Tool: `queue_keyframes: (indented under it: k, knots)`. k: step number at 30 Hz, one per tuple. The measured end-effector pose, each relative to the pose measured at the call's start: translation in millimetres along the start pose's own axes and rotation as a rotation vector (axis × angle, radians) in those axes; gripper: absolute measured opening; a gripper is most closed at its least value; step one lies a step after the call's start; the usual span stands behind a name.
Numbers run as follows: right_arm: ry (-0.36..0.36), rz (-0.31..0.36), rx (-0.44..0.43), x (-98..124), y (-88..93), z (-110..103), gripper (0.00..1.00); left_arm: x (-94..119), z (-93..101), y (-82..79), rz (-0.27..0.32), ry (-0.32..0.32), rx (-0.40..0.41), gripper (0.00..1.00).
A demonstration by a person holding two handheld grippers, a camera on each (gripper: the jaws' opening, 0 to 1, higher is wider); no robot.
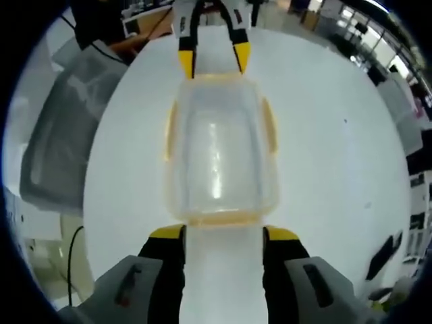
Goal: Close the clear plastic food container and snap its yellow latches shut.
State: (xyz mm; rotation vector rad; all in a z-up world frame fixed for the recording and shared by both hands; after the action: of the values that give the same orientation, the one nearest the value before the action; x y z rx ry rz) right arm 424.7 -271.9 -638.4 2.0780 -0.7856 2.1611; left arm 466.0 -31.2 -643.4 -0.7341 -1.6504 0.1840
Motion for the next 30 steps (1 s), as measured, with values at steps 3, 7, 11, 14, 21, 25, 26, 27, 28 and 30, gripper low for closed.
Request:
queue_keyframes:
  k: [3, 7, 11, 14, 21, 25, 26, 27, 28, 30]
  knots:
    - [0.017, 0.032, -0.034, 4.4, 0.4, -0.8, 0.41, 5.9, -2.3, -1.8, -0.003, -0.031, 0.014, 0.38]
    - [0.033, 0.052, -0.065, 9.8, 2.5, -2.4, 0.41, 12.1, -4.4, -4.2, 0.008, -0.059, 0.054, 0.38]
    - [0.054, 0.070, -0.095, 14.5, 3.7, -3.6, 0.40, 16.2, -2.7, -6.8, 0.000, -0.079, 0.090, 0.38]
    - [0.072, 0.096, -0.132, 18.6, 3.7, -4.6, 0.40, 18.8, -0.9, -8.5, -0.003, -0.095, 0.134, 0.38]
    - [0.133, 0.200, -0.262, 25.2, 1.6, -6.3, 0.39, 25.5, -3.5, -9.4, 0.003, -0.187, 0.291, 0.38]
    - [0.164, 0.277, -0.365, 26.2, 2.4, -9.1, 0.38, 28.9, -5.2, -8.0, 0.010, -0.250, 0.368, 0.37]
    - [0.167, 0.291, -0.383, 26.0, 3.0, -10.2, 0.37, 29.3, -5.4, -7.6, 0.009, -0.265, 0.379, 0.37]
    - [0.171, 0.308, -0.419, 25.4, 4.5, -12.1, 0.37, 29.6, -4.7, -7.3, 0.011, -0.274, 0.393, 0.37]
    - [0.177, 0.323, -0.442, 25.1, 5.0, -12.9, 0.37, 29.6, -4.1, -7.0, 0.013, -0.279, 0.406, 0.36]
    - [0.194, 0.365, -0.492, 24.3, 6.4, -14.8, 0.36, 29.3, -2.9, -6.6, 0.022, -0.294, 0.443, 0.36]
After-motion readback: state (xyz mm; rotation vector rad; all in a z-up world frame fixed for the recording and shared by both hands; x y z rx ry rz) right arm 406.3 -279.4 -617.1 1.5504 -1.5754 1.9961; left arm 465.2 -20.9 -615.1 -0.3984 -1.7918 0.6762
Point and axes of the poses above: the point that each gripper's makers call its tool centre point, and the gripper's own axes: x roughly backward along the fingers, z roughly to its right, y roughly out of its underside, the point moved 8 cm from there along x, roughly backward along the fingers, and after that the axes turned 10 degrees about -x, right-handed, at the moved point
